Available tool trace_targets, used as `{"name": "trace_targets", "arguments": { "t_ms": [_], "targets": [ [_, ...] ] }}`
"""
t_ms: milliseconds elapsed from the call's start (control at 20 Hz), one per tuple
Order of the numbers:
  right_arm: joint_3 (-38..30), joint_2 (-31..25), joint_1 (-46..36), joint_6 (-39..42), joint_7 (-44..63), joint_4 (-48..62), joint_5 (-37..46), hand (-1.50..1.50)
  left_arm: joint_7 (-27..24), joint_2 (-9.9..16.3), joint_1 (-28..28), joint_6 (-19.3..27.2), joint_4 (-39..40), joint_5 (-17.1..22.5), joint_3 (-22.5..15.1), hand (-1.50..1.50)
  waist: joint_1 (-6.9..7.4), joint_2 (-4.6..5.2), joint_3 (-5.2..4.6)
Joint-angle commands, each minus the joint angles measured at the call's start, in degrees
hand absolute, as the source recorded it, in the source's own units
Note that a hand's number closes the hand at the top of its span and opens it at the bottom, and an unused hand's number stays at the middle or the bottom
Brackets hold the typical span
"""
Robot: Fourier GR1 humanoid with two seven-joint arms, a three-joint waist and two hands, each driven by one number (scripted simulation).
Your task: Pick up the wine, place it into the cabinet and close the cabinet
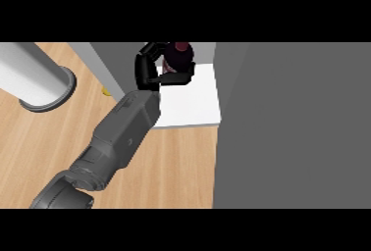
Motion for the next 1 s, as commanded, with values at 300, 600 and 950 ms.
{"name": "trace_targets", "arguments": {
  "t_ms": [300,600,950],
  "targets": [
    [0.2,0.5,3.3,0.2,0.5,-5.3,-3.0,-1.5,-0.9,1.6,-0.1,2.4,5.7,-1.4,0.8,-1.5,-0.94,0.67,-0.17],
    [2.8,1.7,2.2,-0.6,-0.5,-4.3,-0.1,-1.5,-1.6,0.3,0.7,4.9,6.9,-2.6,0.5,-1.5,-0.43,0.61,-0.19],
    [-0.6,-0.3,-0.9,-1.1,1.8,-2.8,-2.7,-1.5,-0.9,0.7,0.9,6.7,8.0,-4.1,-0.4,-1.5,-0.41,0.69,-0.21]
  ]
}}
